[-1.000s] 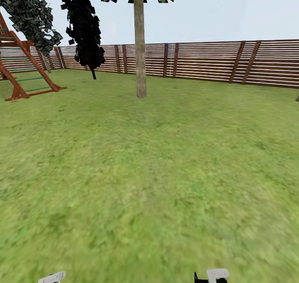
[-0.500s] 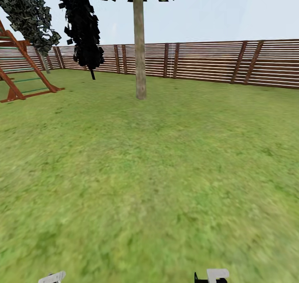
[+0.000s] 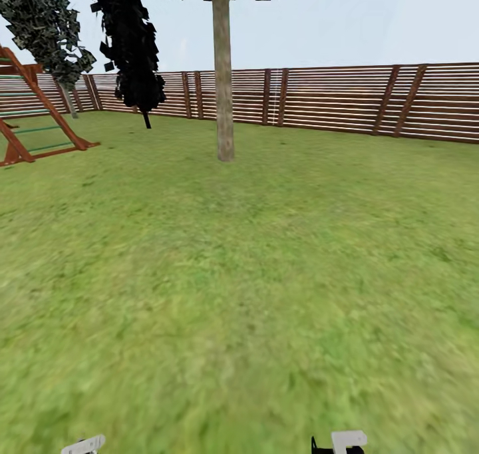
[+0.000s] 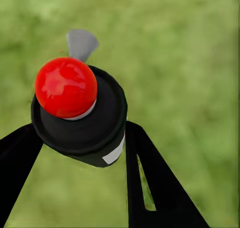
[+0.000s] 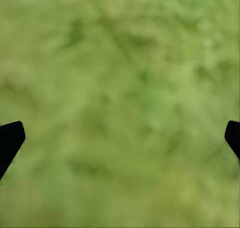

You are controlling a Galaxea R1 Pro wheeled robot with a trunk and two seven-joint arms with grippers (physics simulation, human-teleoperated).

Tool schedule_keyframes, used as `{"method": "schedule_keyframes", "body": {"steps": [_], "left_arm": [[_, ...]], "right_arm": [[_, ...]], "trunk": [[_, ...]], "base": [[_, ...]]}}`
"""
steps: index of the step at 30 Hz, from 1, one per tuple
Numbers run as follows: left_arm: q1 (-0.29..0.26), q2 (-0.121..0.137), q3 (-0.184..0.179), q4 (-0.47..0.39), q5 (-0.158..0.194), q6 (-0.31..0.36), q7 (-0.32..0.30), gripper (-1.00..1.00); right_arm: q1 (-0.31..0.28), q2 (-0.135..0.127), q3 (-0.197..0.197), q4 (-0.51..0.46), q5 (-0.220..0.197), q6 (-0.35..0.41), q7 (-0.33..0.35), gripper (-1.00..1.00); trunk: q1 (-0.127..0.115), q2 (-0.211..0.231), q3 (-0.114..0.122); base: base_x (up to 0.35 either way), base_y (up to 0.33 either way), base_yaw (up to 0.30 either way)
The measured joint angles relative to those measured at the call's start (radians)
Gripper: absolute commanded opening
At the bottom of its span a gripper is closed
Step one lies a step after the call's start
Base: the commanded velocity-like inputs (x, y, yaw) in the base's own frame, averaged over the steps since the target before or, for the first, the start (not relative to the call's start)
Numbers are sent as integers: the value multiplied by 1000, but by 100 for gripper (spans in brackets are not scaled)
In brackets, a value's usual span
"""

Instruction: In the garden, pick up the pesticide atomizer on the floor and spray pesticide onto both trees until each tree trunk is fully covered.

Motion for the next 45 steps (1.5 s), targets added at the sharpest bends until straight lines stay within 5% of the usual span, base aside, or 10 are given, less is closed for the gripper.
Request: {"method": "schedule_keyframes", "body": {"steps": [45], "left_arm": [[0, 0, 0, 0, 0, 0, 0, -100]], "right_arm": [[0, 0, 0, 0, 0, 0, 1, 100]], "trunk": [[0, 0, 0]], "base": [[341, 0, 0]]}}
